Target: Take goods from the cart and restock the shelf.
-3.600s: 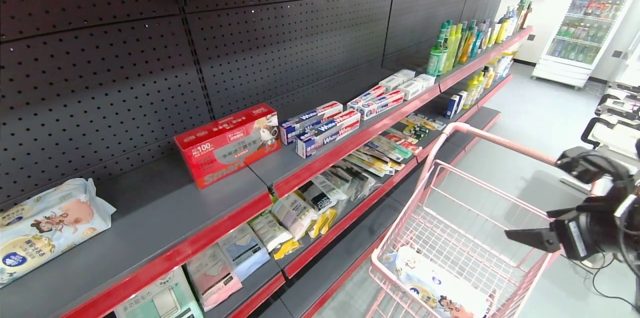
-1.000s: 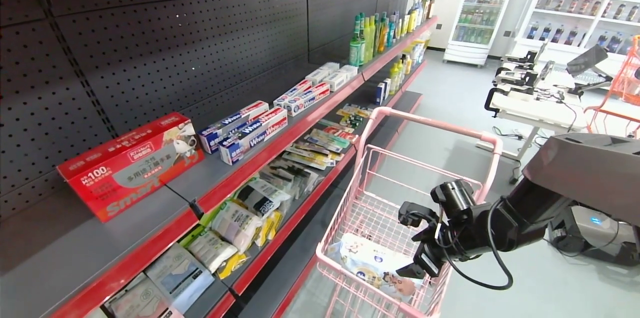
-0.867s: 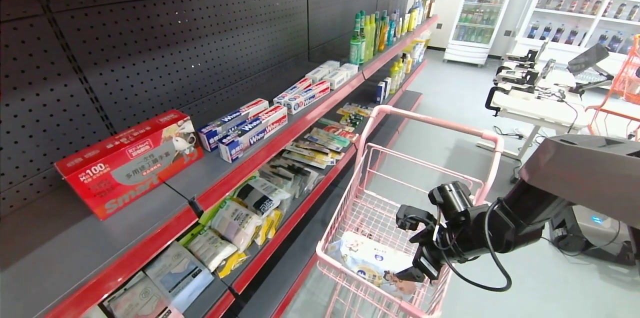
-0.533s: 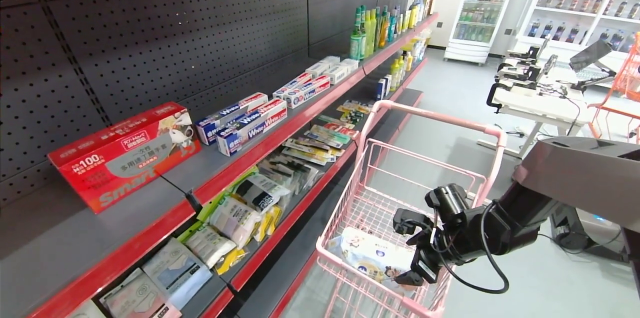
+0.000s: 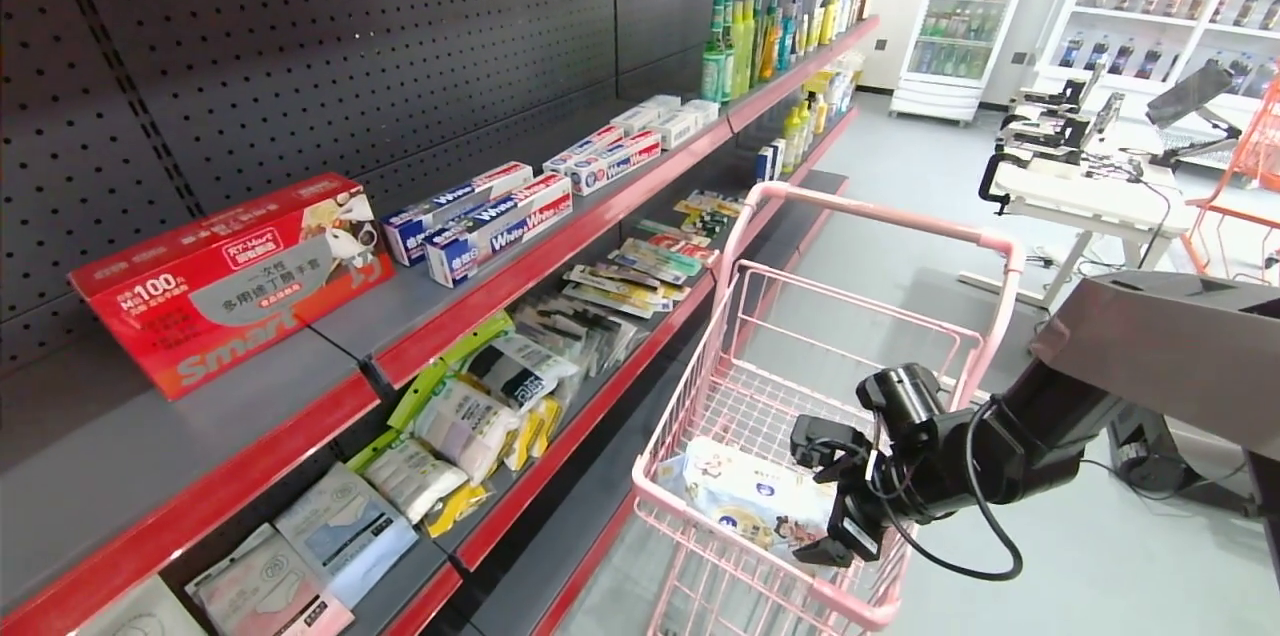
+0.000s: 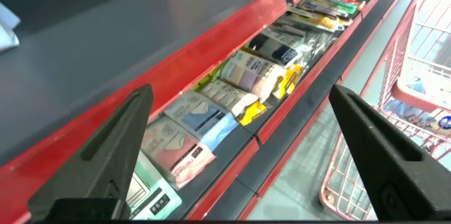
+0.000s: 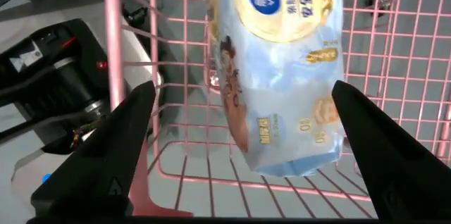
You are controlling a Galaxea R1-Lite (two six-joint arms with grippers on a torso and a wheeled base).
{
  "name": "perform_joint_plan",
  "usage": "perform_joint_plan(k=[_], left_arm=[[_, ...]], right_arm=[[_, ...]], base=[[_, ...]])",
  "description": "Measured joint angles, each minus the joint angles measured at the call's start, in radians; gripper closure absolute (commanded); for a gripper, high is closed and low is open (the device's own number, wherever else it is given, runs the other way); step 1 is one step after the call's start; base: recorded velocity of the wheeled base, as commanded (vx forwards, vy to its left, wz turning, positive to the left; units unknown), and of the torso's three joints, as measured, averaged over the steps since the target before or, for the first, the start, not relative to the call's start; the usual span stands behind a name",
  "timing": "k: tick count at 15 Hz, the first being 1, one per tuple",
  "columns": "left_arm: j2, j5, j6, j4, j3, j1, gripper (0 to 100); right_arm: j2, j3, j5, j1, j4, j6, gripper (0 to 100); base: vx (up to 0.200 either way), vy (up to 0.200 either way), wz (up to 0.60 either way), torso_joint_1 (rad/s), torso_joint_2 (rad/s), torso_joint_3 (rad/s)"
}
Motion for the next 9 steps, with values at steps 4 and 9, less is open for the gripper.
perform_joint_plan(k=[4,9], left_arm=[[0.000,0.000,0.000,0.000,0.000,0.000,0],[0.000,0.000,0.000,-0.001,0.000,0.000,0]], right_arm=[[-0.037,-0.018,0.029,-0.035,0.000,-0.039,0],[-0.035,-0.013,0.067,-0.076,0.003,-0.064,0]], base=[[0.000,0.000,0.00,-0.095,0.22,0.118],[0.000,0.000,0.00,0.000,0.00,0.000]])
